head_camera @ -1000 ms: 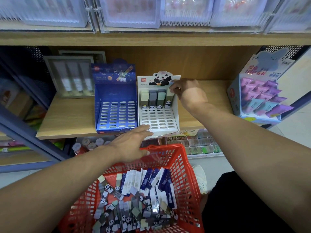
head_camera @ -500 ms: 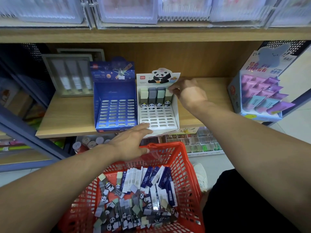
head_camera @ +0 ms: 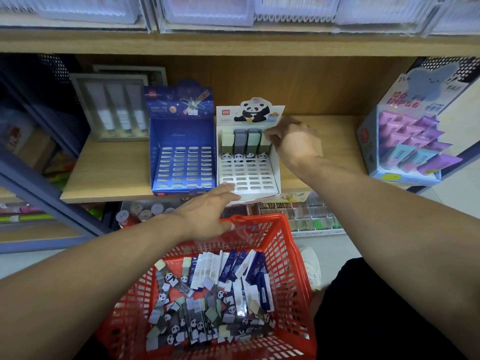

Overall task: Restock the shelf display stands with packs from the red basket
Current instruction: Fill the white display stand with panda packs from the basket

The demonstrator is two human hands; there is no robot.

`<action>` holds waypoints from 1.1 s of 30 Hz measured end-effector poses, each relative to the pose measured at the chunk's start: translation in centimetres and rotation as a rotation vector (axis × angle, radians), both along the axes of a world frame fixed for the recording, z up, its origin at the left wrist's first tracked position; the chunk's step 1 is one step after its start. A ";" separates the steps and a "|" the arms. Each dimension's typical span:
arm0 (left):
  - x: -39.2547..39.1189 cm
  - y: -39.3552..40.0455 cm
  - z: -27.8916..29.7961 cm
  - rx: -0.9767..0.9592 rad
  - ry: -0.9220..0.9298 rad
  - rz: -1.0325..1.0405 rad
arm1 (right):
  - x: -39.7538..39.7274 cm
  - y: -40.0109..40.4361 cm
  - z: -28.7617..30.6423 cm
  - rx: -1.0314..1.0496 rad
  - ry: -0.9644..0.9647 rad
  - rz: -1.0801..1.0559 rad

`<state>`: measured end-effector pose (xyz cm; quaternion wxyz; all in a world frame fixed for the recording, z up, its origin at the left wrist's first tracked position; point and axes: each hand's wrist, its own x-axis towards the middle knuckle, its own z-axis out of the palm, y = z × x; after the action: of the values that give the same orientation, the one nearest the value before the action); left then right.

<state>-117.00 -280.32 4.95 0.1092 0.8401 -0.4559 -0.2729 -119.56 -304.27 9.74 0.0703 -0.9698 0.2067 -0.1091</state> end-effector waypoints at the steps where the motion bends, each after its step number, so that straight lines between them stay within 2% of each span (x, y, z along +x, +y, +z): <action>1: 0.0 0.1 -0.1 -0.024 -0.007 0.020 | -0.4 0.5 0.3 0.000 -0.040 0.050; 5: -0.1 0.7 -0.1 -0.299 -0.249 0.066 | -1.1 3.6 1.7 0.026 -0.317 0.337; 7: -0.2 1.3 0.0 -0.289 -0.266 0.059 | -1.9 5.7 0.8 0.047 -0.403 0.558; 8: -0.4 1.7 -0.3 -0.194 -0.216 0.051 | -2.6 6.7 -0.3 0.047 -0.370 0.658; 9: -0.8 2.3 -0.9 -0.063 -0.172 0.016 | -3.4 7.7 -1.6 0.029 -0.292 0.739; 11: -1.7 3.8 -2.8 0.201 -0.116 -0.097 | -4.9 9.5 -4.7 -0.031 -0.006 0.848; 14: -2.8 6.4 -6.5 0.483 0.013 -0.104 | -7.2 11.3 -9.7 -0.146 0.620 0.928; 17: -4.0 8.1 -11.6 0.488 0.063 0.100 | -9.6 12.6 -14.3 -0.242 1.008 0.946; 20: -6.8 9.0 -17.8 0.460 0.247 0.397 | -10.6 13.6 -18.9 -0.181 1.183 0.844; 24: -11.2 10.1 -25.5 0.408 0.442 0.436 | -11.5 13.9 -24.2 0.107 1.177 0.560; 28: -12.1 9.9 -28.2 0.368 0.547 0.497 | -14.2 13.1 -28.0 0.144 1.183 0.456; 30: -11.9 9.5 -28.7 0.319 0.516 0.603 | -15.1 12.6 -29.1 0.183 1.205 0.404; 33: -12.3 8.2 -29.1 0.364 0.484 0.673 | -15.4 12.2 -30.1 0.218 1.216 0.361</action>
<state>-129.27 -272.13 -24.15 0.1458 0.8591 -0.0633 -0.4865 -135.00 -292.10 -20.34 0.0559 -0.8654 0.0531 0.4951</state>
